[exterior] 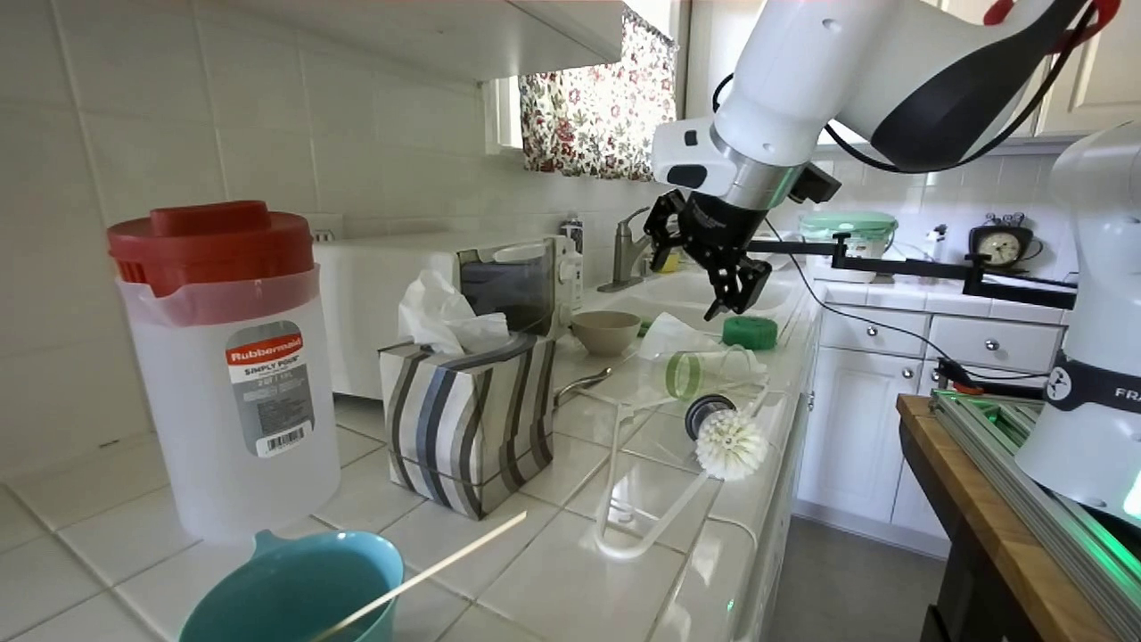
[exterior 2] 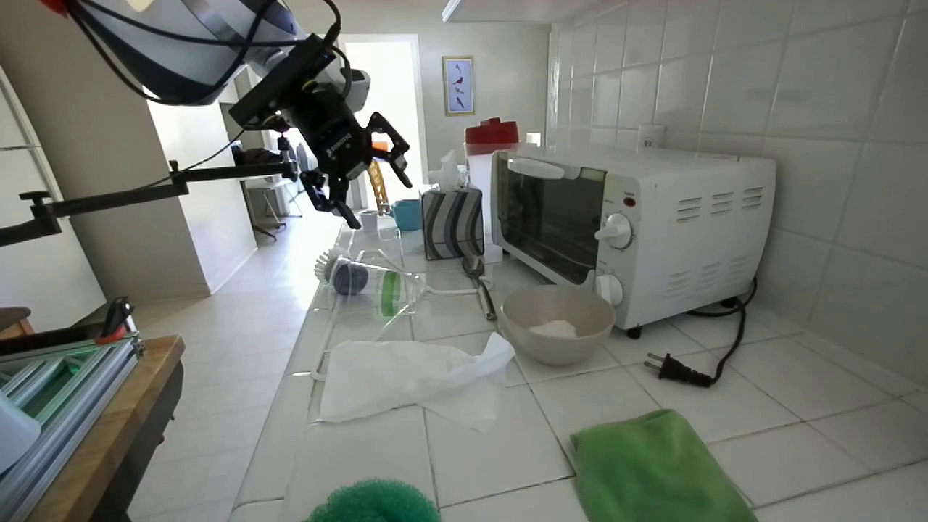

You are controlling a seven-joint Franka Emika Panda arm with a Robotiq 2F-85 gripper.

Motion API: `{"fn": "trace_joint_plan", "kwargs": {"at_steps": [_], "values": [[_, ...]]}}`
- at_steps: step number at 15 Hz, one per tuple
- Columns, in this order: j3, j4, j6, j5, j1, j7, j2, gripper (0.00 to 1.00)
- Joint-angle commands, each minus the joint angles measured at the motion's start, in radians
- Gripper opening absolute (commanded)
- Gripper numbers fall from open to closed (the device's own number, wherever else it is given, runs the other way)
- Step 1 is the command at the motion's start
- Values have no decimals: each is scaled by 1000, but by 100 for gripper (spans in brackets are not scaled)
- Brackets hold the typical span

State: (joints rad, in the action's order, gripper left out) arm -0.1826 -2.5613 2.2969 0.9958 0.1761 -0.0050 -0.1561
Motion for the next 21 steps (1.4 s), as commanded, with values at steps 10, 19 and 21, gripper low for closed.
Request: {"fn": "trace_joint_plan", "kwargs": {"at_steps": [10,19,21], "values": [[-22,10,-27,-117,41,-194,71,100],[-46,-20,-189,-178,65,-320,32,100],[-48,-20,-230,-166,66,-336,38,100]]}}
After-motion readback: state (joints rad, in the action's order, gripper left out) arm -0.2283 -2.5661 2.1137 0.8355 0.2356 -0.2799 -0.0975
